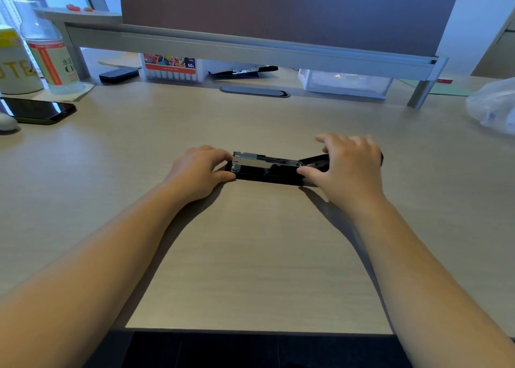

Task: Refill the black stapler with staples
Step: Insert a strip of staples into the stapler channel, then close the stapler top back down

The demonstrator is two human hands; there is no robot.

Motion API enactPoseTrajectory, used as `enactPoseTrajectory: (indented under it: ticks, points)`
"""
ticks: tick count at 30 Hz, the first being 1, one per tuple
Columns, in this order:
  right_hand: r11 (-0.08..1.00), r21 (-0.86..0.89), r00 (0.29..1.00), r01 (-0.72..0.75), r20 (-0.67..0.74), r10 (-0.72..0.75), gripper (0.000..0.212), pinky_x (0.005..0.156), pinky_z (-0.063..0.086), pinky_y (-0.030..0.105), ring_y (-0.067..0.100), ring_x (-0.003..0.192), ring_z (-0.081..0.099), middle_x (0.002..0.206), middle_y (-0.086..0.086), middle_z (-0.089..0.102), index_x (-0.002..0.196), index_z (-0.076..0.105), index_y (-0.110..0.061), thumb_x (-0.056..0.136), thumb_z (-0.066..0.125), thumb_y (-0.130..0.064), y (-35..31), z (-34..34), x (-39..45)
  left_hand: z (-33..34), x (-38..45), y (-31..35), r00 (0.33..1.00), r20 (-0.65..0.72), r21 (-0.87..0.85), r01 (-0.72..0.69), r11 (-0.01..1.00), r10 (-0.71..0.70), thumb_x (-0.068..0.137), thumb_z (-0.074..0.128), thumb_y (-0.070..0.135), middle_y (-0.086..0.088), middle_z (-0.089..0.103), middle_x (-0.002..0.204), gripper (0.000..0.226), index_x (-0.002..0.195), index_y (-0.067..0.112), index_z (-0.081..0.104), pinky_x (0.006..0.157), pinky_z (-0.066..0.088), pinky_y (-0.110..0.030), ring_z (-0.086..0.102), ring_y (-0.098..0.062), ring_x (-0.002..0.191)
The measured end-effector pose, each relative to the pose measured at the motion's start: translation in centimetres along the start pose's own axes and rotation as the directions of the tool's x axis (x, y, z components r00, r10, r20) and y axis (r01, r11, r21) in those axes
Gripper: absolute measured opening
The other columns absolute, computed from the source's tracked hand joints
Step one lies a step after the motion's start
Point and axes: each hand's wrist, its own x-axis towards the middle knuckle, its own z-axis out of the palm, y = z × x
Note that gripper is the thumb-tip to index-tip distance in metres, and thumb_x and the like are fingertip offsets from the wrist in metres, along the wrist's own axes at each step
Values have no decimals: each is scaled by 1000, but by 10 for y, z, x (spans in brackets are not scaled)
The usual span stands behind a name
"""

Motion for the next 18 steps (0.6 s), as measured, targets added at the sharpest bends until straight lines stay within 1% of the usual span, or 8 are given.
enactPoseTrajectory:
  ticks: [3, 5, 8, 11, 13, 15, 16, 18]
  points:
    - [987, -12, 986, -161, -53, 160, 58, 112, 6, 55, 33, 125, 34, 125, 13, 54, 120, 45, -16, 76, 57, -51, 8, 0, 1, -1, 1, -4, 1000, -4, -6, 22, 1000, -22, 83, 54, 29, -12, 54, 123, 38, 120, 19, 51, 97, 40, -47, 44, -31, 115]
    - [963, 108, 966, -246, -58, 253, 62, 112, 15, 53, 34, 124, 32, 129, 15, 46, 123, 42, -14, 74, 61, -48, 10, 2, 1, -1, 1, -4, 1000, -3, -13, 26, 1000, -26, 83, 54, 28, -12, 55, 123, 38, 119, 19, 51, 97, 39, -46, 44, -31, 115]
    - [820, 478, 929, -314, -26, 370, 77, 107, 27, 38, 31, 125, 29, 138, 16, 27, 130, 28, -10, 71, 71, -32, 8, 3, 1, -1, 1, -4, 999, -6, -28, 34, 999, -35, 83, 55, 28, -12, 54, 124, 38, 119, 19, 52, 98, 39, -46, 43, -31, 116]
    - [688, 656, 887, -309, -62, 457, 88, 95, 27, 19, 26, 125, 30, 140, 18, 21, 134, 15, -9, 69, 74, -16, 7, 4, 4, 0, 1, -4, 999, -11, -29, 37, 999, -37, 83, 55, 28, -11, 54, 124, 37, 118, 20, 52, 99, 39, -47, 43, -31, 117]
    - [572, 759, 850, -312, -46, 525, 90, 90, 25, 13, 23, 125, 31, 141, 16, 23, 135, 12, -10, 69, 73, -10, 6, 5, 6, 1, 1, -3, 999, -15, -27, 32, 999, -32, 83, 55, 28, -11, 55, 123, 35, 117, 21, 53, 99, 39, -47, 44, -31, 116]
    - [421, 852, 832, -311, 30, 554, 85, 99, 30, 23, 22, 119, 38, 130, 10, 37, 134, 15, -11, 71, 71, -8, 5, 7, 9, 1, 1, -3, 1000, -15, -18, 22, 1000, -22, 83, 55, 28, -11, 56, 122, 34, 116, 21, 54, 98, 39, -46, 44, -31, 116]
    - [356, 883, 831, -305, 63, 553, 77, 100, 36, 31, 21, 112, 43, 117, 5, 45, 132, 21, -10, 72, 70, -7, 3, 8, 10, 1, 2, -2, 1000, -15, -14, 16, 1000, -16, 83, 54, 29, -11, 56, 122, 34, 116, 21, 54, 98, 39, -46, 45, -31, 115]
    - [237, 926, 833, -294, 126, 539, 59, 91, 47, 38, 21, 102, 51, 92, -4, 50, 123, 32, -6, 75, 66, -7, -1, 8, 12, 1, 2, -2, 1000, -13, -7, 6, 1000, -6, 83, 54, 29, -10, 56, 121, 34, 115, 21, 54, 97, 39, -44, 45, -30, 114]
